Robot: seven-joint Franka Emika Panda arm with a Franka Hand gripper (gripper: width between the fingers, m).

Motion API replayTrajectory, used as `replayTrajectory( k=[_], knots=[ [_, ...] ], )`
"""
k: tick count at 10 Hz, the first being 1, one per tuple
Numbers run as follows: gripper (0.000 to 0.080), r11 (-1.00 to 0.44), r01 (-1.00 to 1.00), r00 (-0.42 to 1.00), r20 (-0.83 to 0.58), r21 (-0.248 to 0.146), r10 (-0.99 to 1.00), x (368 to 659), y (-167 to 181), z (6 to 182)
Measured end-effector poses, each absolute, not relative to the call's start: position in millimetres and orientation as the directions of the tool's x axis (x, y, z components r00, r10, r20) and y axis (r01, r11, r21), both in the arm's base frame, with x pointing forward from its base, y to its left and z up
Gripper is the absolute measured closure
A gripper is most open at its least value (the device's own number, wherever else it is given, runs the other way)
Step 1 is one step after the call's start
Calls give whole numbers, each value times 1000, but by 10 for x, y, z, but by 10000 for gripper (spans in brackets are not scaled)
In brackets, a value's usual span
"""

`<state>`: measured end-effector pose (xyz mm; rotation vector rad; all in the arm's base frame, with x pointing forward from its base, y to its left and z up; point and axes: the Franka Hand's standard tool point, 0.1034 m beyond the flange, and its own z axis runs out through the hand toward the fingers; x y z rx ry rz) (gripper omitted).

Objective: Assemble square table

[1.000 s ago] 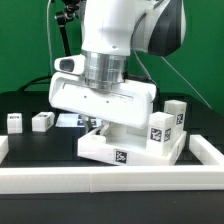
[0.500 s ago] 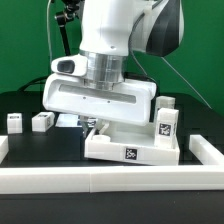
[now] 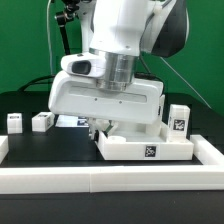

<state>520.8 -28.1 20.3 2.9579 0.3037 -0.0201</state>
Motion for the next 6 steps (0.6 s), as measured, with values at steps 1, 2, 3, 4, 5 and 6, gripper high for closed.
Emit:
replayTrajectory(
  k=[1,2,3,4,5,6],
  knots=[
    [726,-946,277,961,-40,167,274,5221,-298,215],
    [726,-928,333,943,-51,166,329,5223,-316,218],
    [726,-911,378,926,-61,167,373,5223,-330,219],
    [726,-897,409,912,-67,165,404,5223,-344,220],
    [726,-863,478,879,-84,164,470,5222,-362,219],
    [726,-828,537,843,-100,162,528,5220,-383,219]
  ],
)
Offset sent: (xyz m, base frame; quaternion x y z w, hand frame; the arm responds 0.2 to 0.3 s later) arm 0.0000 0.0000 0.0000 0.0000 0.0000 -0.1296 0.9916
